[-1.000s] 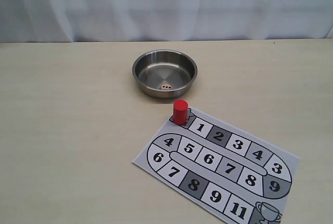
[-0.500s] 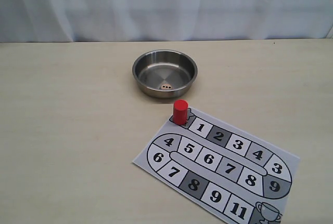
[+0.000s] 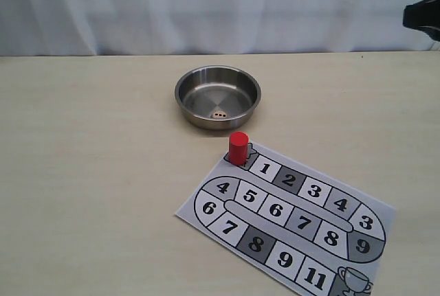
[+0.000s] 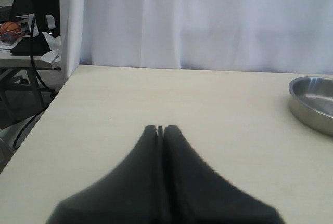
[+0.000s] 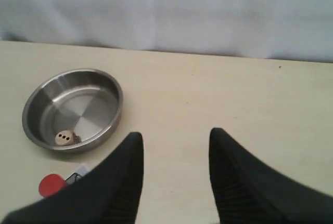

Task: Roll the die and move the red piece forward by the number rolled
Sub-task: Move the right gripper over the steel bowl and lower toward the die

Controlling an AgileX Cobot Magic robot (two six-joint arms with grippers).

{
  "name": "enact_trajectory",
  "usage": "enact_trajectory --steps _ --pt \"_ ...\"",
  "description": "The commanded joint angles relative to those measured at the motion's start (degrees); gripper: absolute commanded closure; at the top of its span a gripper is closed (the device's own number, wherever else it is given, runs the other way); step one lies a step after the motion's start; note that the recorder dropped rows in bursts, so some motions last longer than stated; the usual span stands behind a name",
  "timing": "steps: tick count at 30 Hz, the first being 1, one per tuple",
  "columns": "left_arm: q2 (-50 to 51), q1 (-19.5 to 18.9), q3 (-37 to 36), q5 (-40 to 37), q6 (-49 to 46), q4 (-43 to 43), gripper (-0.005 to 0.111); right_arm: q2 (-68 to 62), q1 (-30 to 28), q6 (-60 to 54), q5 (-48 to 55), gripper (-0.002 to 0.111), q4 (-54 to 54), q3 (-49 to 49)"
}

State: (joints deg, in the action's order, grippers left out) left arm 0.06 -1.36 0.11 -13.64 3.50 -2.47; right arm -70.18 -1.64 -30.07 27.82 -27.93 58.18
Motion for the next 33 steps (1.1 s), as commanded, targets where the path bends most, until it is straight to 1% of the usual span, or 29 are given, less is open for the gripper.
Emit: enact_trajectory --steps 1,8,11,18,20,22,24,25,28,29,31,33 --pt "-0.06 0.01 -0.11 0.63 0.19 -0.04 0.107 -6.5 -0.2 -2.7 6.7 0.069 -3.05 5.24" --pt "-0.06 0.01 -0.11 0.32 0.19 0.08 0.107 -16.05 -0.2 -5.27 13.31 0.069 -3.32 11.98" --pt "-0.06 0.01 -0.11 0.32 0.19 0.08 0.107 -19.41 1.38 -5.55 15.26 0.069 -2.52 14.54" --pt "-0.06 0.01 -0.11 0.32 0.19 0.08 0.107 -26.61 10.2 -4.66 15.24 0.069 0.3 21.73" --pt "-0.06 0.01 -0.11 0.32 0.19 0.08 0.107 -28.55 11.9 -3.92 15.24 0.069 0.43 23.76" --pt "-0.06 0.01 -0.11 0.32 0.19 0.08 0.107 -30.58 13.09 -2.28 15.47 0.064 0.54 25.82" --pt "-0.06 0.01 -0.11 0.32 0.19 0.08 0.107 -33.06 13.85 -1.68 17.43 0.056 0.54 28.57" --pt "-0.06 0.01 -0.11 0.32 0.19 0.08 0.107 -35.48 14.5 -0.8 20.56 0.054 0.54 31.77" --pt "-0.06 0.01 -0.11 0.32 0.19 0.08 0.107 -40.75 16.83 4.47 25.63 0.055 4.04 38.44" --pt "-0.06 0.01 -0.11 0.63 0.19 -0.04 0.107 -43.05 18.08 9.72 27.79 0.055 7.5 42.08" --pt "-0.06 0.01 -0.11 0.63 0.19 -0.04 0.107 -46.36 20.11 16.31 30.57 0.055 11.06 47.75" --pt "-0.06 0.01 -0.11 0.63 0.19 -0.04 0.107 -49.2 22.42 18.37 30.85 0.055 12.22 50.83"
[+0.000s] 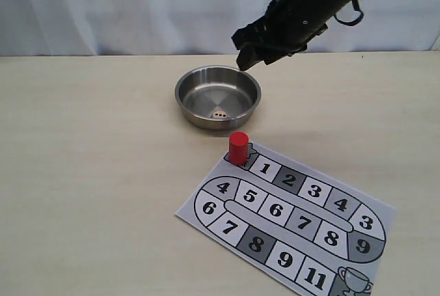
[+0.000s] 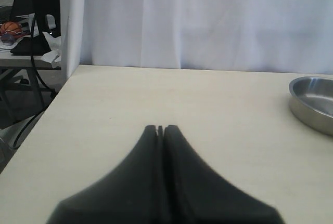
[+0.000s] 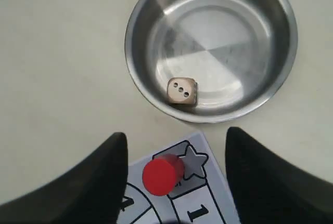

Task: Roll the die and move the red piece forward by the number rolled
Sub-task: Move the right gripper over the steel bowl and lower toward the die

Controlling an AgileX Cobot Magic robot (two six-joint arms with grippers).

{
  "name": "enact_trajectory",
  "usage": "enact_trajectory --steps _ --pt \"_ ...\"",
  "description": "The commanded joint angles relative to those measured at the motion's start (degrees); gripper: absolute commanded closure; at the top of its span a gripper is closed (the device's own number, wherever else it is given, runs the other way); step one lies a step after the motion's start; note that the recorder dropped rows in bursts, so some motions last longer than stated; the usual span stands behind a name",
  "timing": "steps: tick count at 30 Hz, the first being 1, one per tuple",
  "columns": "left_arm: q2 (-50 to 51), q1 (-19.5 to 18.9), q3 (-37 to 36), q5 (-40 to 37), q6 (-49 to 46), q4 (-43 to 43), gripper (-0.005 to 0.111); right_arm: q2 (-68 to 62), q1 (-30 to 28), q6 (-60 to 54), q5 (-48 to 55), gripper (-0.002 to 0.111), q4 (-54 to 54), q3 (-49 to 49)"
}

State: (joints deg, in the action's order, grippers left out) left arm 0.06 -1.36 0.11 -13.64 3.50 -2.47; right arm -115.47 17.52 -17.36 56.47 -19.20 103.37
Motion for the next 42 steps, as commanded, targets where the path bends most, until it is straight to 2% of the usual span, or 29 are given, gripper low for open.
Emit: enact_trajectory --steps 1,6,14,21,27,30,36,42 --pt "-0.06 0.01 -0.11 0.63 0.19 -0.04 0.107 -5.29 4.46 5.66 1.38 0.055 4.1 6.77" --pt "-0.06 0.01 -0.11 0.63 0.19 -0.04 0.107 -10.18 8.67 6.65 -5.32 0.048 5.17 8.5" --pt "-0.06 0.01 -0.11 0.63 0.19 -0.04 0.107 -14.93 8.56 16.15 -11.53 0.047 11.19 8.5" --pt "-0.06 0.01 -0.11 0.23 0.19 0.08 0.107 -17.3 8.46 23.94 -14.48 0.047 11.36 8.5" --pt "-0.06 0.01 -0.11 0.23 0.19 0.08 0.107 -17.74 8.46 33.0 -14.4 0.048 19.78 8.5" --pt "-0.06 0.01 -0.11 0.23 0.19 0.08 0.107 -17.74 8.46 37.83 -15.04 0.051 20.72 8.5" --pt "-0.06 0.01 -0.11 0.23 0.19 0.08 0.107 -17.74 8.46 37.99 -16.02 0.062 20.72 8.5" --pt "-0.06 0.01 -0.11 0.23 0.19 0.08 0.107 -18.61 8.57 37.88 -15.93 0.052 20.72 8.29"
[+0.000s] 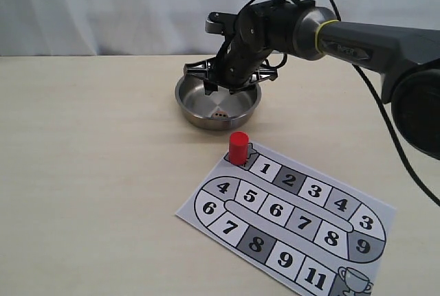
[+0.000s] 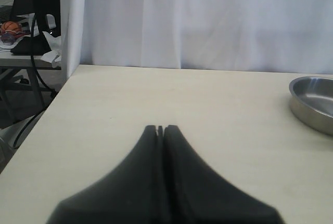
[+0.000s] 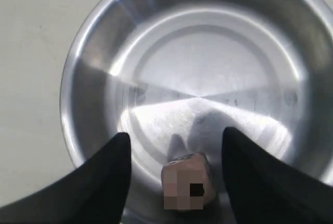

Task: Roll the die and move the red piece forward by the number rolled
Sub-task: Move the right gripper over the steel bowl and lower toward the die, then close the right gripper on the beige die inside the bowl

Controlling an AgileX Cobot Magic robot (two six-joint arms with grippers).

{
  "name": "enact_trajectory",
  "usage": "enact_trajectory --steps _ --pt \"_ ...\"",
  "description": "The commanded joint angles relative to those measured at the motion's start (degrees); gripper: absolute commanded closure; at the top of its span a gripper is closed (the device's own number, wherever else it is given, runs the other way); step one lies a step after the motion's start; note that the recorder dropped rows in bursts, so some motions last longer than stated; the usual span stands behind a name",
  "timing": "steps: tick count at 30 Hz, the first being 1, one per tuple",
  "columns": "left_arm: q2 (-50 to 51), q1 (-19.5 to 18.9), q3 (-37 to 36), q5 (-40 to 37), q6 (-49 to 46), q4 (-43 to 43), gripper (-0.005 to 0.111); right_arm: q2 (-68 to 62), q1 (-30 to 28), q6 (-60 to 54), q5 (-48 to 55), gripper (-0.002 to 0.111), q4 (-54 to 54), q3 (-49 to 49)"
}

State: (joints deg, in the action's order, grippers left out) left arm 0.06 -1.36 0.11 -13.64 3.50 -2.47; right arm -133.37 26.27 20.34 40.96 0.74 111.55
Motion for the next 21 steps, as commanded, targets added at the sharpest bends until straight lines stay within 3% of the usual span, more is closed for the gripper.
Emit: enact_trajectory --steps 1,21 --pt "-0.06 0.01 -0.11 0.23 0.19 0.08 0.107 -1.16 -0.18 -0.17 -0.43 0.05 0.77 0.1" --pt "-0.06 0.01 -0.11 0.62 0.19 -0.03 0.107 -4.39 -0.18 -0.18 0.01 0.05 -0.02 0.1"
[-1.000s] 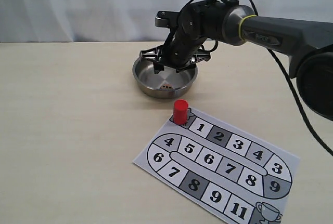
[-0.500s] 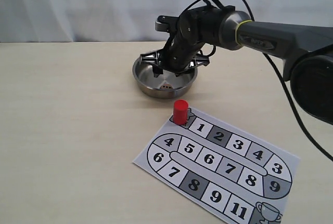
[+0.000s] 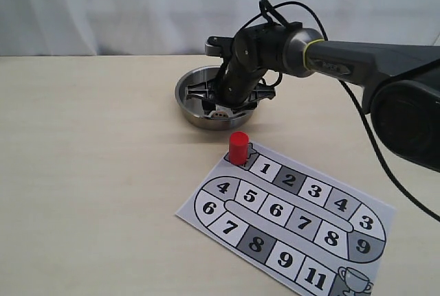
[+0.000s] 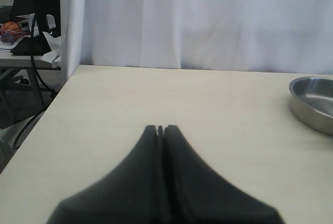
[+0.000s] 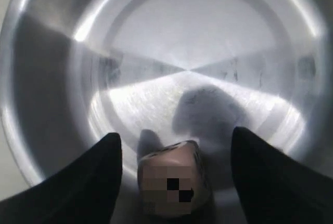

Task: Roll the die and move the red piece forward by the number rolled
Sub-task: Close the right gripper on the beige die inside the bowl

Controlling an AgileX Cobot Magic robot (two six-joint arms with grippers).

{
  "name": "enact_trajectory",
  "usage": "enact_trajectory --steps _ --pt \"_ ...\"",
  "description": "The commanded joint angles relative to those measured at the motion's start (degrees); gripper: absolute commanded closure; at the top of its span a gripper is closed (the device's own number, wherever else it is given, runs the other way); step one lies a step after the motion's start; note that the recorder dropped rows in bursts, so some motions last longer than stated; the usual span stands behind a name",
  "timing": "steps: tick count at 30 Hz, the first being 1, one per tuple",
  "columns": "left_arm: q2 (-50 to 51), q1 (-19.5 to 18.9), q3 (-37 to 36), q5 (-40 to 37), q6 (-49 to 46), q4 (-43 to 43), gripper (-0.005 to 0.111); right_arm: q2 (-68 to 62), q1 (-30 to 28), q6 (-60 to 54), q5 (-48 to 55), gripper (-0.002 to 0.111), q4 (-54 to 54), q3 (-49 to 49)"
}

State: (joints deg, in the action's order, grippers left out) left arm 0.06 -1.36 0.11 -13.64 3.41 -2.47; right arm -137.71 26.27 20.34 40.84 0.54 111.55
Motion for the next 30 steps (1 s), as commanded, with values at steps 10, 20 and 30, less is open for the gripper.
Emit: enact_trajectory --steps 10,20,30 --pt "-0.06 0.01 -0.11 0.62 0.28 -0.03 0.107 -0.08 -0.18 -0.18 2.3 0.05 -1.51 0.1" --pt "-0.06 0.01 -0.11 0.33 0.28 0.08 0.107 -0.08 -0.18 -0.18 1.92 0.05 -1.37 0.1" --pt "-0.06 0.01 -0.11 0.33 0.28 0.08 0.107 -0.08 -0.18 -0.18 1.45 0.075 -1.37 0.1"
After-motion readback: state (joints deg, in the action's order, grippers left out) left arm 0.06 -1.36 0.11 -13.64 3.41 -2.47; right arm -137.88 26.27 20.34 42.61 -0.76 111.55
